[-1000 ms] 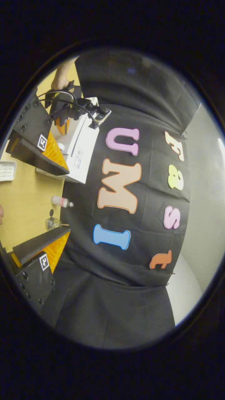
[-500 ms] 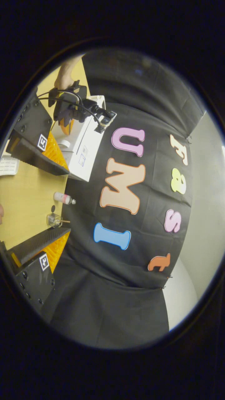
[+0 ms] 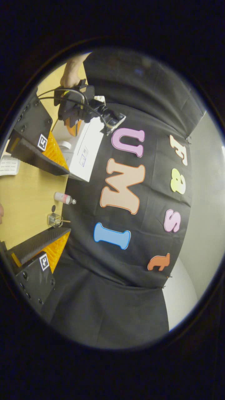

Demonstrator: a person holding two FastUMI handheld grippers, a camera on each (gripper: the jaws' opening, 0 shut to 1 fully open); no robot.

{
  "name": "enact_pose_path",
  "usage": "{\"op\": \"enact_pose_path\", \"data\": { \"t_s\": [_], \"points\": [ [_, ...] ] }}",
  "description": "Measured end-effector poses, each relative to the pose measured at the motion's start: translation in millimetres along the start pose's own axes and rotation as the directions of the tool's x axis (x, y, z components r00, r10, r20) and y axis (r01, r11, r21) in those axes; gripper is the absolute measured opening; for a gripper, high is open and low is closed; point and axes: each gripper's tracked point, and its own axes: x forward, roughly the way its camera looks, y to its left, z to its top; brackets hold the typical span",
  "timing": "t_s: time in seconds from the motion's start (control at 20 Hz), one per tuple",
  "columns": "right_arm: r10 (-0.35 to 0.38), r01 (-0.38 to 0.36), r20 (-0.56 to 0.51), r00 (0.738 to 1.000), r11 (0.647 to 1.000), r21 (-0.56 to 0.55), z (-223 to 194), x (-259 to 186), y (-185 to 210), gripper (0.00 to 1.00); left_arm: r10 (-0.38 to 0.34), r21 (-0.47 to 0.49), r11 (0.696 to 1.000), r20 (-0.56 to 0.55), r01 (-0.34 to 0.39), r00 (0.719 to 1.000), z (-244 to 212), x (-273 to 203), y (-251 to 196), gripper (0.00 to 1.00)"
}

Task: Open the microwave oven with the left hand, put the food in, and close the microwave oven.

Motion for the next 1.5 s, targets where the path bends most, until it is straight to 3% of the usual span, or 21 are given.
{"op": "enact_pose_path", "data": {
  "t_s": [0.2,0.65,0.8,0.85,0.9,1.05,1.5],
  "points": [
    [0.009,-0.009,0.008,1.0,1.0,0.024,-0.8,2.5,4.2,0.97,0.036,0.007,0.999,0.082,-0.036,0.996,38.0,-42.1,25.9,0.01],
    [0.031,-0.032,0.023,0.999,0.997,0.069,7.4,15.0,20.6,0.96,0.136,-0.102,0.987,0.157,-0.121,0.978,94.2,-150.5,64.7,0.01],
    [0.039,-0.042,0.038,0.999,0.997,0.07,13.4,13.9,25.6,0.97,0.144,-0.161,0.981,0.203,-0.112,0.969,112.9,-180.7,64.1,0.03],
    [0.039,-0.042,0.047,0.998,0.997,0.067,17.7,12.9,26.0,0.97,0.138,-0.168,0.981,0.23,-0.1,0.963,121.0,-189.5,62.2,0.11],
    [0.043,-0.047,0.058,0.997,0.997,0.069,21.5,12.2,27.9,0.96,0.147,-0.165,0.98,0.254,-0.107,0.956,127.9,-198.4,64.5,0.39],
    [0.061,-0.066,0.072,0.996,0.996,0.067,28.7,10.7,35.6,0.96,0.168,-0.142,0.981,0.276,-0.133,0.946,135.3,-213.2,68.5,0.96],
    [0.077,-0.084,0.082,0.994,0.993,0.078,37.1,2.4,42.9,0.96,0.207,-0.197,0.968,0.254,-0.159,0.945,126.2,-232.4,73.1,0.94]
  ]
}}
